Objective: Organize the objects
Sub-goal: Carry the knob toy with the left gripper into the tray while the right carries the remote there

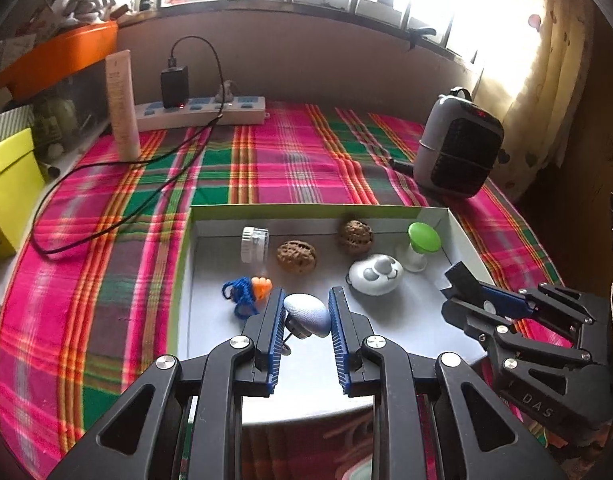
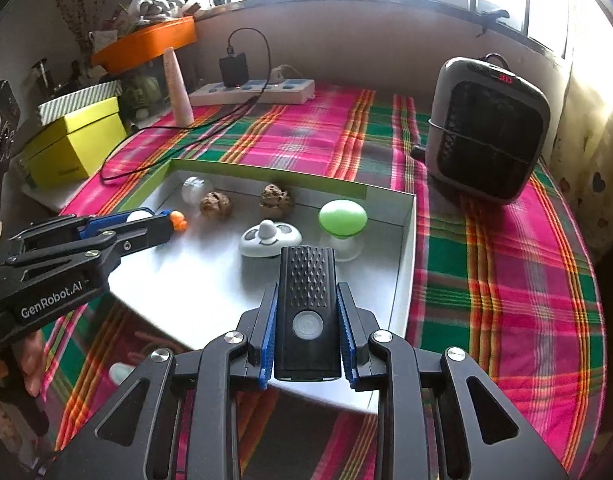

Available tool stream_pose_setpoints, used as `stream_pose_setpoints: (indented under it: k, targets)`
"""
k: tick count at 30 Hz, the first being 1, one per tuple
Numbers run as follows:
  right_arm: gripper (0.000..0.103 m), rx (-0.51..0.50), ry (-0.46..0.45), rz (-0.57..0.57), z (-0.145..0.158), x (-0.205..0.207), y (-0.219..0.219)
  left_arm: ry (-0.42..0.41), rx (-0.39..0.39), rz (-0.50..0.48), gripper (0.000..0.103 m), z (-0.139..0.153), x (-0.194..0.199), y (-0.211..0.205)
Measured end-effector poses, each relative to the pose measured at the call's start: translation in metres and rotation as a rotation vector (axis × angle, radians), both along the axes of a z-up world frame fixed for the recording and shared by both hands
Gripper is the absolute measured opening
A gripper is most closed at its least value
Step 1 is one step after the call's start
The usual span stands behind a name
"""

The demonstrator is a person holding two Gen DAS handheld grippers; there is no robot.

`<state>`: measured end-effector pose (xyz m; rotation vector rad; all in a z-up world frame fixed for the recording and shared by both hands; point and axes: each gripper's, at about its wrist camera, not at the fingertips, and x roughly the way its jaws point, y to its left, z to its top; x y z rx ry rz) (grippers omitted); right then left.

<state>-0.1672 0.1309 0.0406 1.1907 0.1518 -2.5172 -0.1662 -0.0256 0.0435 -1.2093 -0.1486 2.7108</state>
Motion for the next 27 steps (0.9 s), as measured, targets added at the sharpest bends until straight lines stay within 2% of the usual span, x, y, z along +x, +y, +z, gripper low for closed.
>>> stream_pose_setpoints:
  k: [13,27]
  targets:
    - [0.028,-0.002,-0.049,-0.028,-0.015,-0.021,-0.003,-0.044,-0.019,-0.014,0.020,-0.017,-0.030,0.014]
    - [0.028,0.023,-0.033,-0.030,-0.017,-0.026,-0.005,-0.074,-0.023,-0.014,0.020,-0.027,-0.043,0.017]
